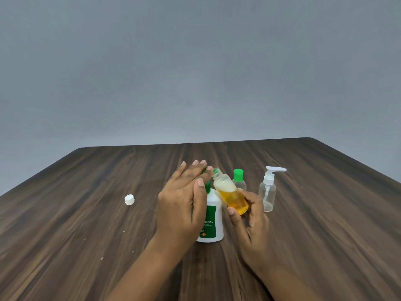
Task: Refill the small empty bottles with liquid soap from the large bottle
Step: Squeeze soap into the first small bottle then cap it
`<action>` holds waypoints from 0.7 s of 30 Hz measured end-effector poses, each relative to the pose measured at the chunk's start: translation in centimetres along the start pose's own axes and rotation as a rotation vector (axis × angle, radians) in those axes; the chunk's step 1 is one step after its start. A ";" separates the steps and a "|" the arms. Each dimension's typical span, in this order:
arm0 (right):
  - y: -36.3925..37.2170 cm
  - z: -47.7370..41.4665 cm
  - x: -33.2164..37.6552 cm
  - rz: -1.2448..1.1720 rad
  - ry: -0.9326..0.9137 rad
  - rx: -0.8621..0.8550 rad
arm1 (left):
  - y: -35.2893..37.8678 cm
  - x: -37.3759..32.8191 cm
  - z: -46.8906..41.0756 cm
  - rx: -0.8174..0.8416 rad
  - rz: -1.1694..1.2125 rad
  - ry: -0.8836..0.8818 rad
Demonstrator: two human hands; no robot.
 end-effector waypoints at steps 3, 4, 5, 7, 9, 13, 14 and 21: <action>0.1 -0.1 0.0 -0.005 -0.011 -0.008 | -0.1 -0.2 -0.5 0.016 -0.030 0.015; 0.1 -0.2 0.1 -0.006 -0.012 -0.009 | -0.1 -0.2 -0.7 0.024 -0.039 0.019; 0.2 -0.2 0.0 -0.011 -0.011 -0.013 | -0.2 -0.1 -0.9 0.031 -0.047 0.021; 0.2 -0.3 -0.1 -0.034 -0.013 -0.022 | -0.1 -0.1 -1.1 0.036 -0.055 0.031; 0.3 -0.3 -0.1 -0.037 -0.019 -0.023 | -0.1 0.0 -1.0 0.037 -0.044 0.032; 0.1 -0.1 -0.1 0.000 -0.020 -0.017 | 0.0 0.6 -0.6 0.049 -0.020 0.011; 0.0 -0.1 0.0 0.008 -0.022 -0.014 | 0.0 0.6 -0.4 0.055 -0.012 0.010; 0.1 0.0 0.0 0.001 -0.018 0.000 | -0.3 0.4 -0.2 0.053 -0.003 0.021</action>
Point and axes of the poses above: each hand's wrist, its own z-axis away from the middle knuckle, its own y-axis out of the palm, x = y × z, the point moved 5 cm from there along -z, towards the middle knuckle, and after that the axes turned 1 degree about -z, right-handed, at the moved point
